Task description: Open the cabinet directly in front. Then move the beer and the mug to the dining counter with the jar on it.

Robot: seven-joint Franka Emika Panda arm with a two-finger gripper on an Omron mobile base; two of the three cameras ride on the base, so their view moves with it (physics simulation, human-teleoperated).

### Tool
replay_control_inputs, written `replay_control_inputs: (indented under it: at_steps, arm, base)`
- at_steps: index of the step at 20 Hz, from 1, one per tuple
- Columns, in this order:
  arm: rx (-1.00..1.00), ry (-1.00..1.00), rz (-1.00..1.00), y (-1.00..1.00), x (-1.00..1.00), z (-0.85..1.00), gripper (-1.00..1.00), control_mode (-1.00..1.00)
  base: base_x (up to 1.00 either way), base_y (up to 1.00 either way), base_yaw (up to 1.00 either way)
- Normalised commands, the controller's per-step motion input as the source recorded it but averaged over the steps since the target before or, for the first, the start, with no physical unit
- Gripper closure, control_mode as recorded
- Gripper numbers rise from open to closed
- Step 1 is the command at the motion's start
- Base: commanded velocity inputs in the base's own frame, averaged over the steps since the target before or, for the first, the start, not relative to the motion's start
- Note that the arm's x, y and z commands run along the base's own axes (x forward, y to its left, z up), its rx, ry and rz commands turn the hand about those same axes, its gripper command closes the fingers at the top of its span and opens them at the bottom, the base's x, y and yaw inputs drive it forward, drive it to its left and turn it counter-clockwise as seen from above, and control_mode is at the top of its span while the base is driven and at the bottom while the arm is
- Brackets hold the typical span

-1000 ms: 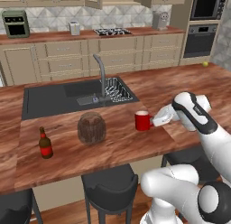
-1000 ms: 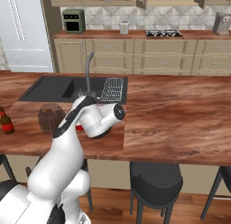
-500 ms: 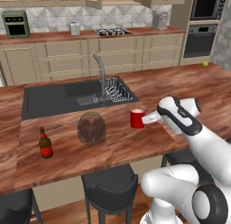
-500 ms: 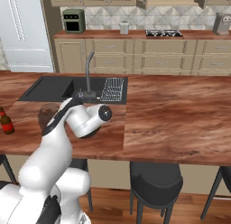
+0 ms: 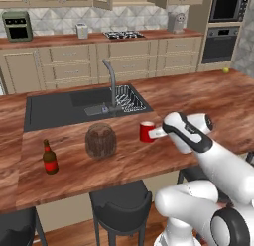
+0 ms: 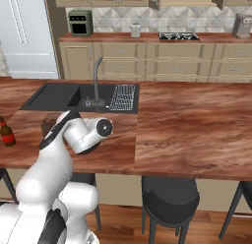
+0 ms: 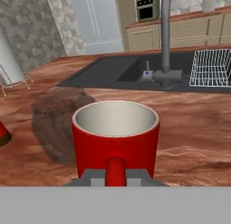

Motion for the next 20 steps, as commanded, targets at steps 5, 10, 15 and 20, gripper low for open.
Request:
replay_control_inputs:
  at_steps: [5,10,15,20]
  arm:
    - [0.0,0.0,0.0,0.0,0.22,-0.22,1.0,-1.0]
    - [0.0,0.0,0.0,0.0,0.46,-0.11,1.0,-1.0]
    - [-0.02,0.0,0.0,0.0,0.39,-0.26,1.0,-1.0]
    - [-0.07,0.0,0.0,0.02,0.35,-0.33,1.0,-1.0]
  base:
    - [0.0,0.0,0.0]
    - [0.0,0.0,0.0]
    - [0.0,0.0,0.0]
    - [0.0,0.0,0.0]
